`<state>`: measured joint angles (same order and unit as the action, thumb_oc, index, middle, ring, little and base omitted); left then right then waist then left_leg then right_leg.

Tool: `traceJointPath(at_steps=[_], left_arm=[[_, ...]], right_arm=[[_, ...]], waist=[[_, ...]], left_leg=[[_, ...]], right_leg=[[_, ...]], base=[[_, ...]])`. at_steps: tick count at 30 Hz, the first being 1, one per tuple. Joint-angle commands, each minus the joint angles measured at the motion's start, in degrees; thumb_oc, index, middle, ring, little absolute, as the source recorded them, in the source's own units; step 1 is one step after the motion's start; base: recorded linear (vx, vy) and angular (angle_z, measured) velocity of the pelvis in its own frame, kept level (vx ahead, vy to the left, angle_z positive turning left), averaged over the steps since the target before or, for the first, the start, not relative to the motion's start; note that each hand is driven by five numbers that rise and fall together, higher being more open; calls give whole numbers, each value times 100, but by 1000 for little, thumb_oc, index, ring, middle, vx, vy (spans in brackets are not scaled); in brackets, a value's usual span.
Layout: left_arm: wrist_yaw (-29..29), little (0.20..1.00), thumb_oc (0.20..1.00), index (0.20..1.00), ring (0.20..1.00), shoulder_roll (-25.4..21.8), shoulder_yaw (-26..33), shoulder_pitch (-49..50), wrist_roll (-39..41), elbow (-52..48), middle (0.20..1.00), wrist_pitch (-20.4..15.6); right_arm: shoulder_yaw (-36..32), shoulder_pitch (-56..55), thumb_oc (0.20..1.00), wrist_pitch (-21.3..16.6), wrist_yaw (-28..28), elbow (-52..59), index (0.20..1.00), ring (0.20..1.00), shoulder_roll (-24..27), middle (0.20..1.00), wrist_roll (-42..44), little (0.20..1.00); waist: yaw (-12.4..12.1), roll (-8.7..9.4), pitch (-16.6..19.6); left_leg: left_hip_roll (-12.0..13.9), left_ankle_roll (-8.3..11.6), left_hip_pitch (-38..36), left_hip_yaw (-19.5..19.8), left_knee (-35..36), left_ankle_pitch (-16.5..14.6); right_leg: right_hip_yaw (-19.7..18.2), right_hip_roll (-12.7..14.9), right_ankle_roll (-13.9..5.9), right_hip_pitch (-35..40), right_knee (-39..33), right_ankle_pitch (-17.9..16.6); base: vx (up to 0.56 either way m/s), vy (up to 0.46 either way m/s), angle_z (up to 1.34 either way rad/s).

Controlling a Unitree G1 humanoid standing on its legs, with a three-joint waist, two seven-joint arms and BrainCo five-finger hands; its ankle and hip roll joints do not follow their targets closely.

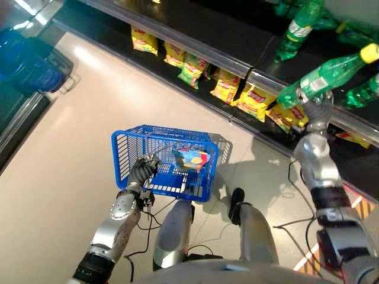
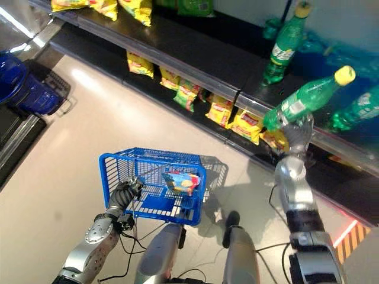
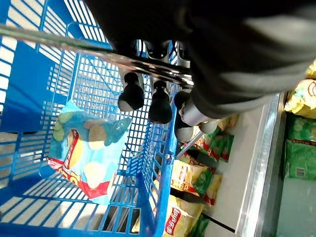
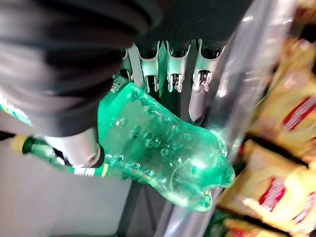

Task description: Pick up the snacks into the basket

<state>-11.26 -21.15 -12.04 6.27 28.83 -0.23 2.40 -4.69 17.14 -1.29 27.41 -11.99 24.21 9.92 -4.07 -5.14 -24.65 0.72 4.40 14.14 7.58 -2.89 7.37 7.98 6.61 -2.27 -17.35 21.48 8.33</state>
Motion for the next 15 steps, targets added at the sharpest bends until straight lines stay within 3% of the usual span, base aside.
traceJointPath(at_steps=[1,9,15], left_arm=[[-65,200,200,200,200,85,564,-71,-191,-507,200,-599],[-285,200,200,200,200,197,874,-358,-232,-652,200,-707],[-243,200,200,200,200,278,594,-1058,154,-889,200,-813]], right_arm=[[-457,-60,200,-849,-399,1231,200,200,272,200,-520,200],[-510,-1089,200,-897,-874,1759,200,200,8,200,-784,200],[395,-1432,200,-621,-1342,759,200,200,94,200,-1183,200]], waist=[[205,295,458],[441,429,403],[556,516,18]], left_leg=[[-182,-322,-265,-55,-474,-897],[-224,-344,-87,-250,-709,-970],[-271,-367,296,-363,-986,-966]], right_leg=[[-255,55,-429,408,-942,-417],[-450,72,-453,226,-909,-510],[-568,80,-435,-130,-766,-627]], base=[[-1,87,-42],[-38,48,-22],[-90,24,-13]])
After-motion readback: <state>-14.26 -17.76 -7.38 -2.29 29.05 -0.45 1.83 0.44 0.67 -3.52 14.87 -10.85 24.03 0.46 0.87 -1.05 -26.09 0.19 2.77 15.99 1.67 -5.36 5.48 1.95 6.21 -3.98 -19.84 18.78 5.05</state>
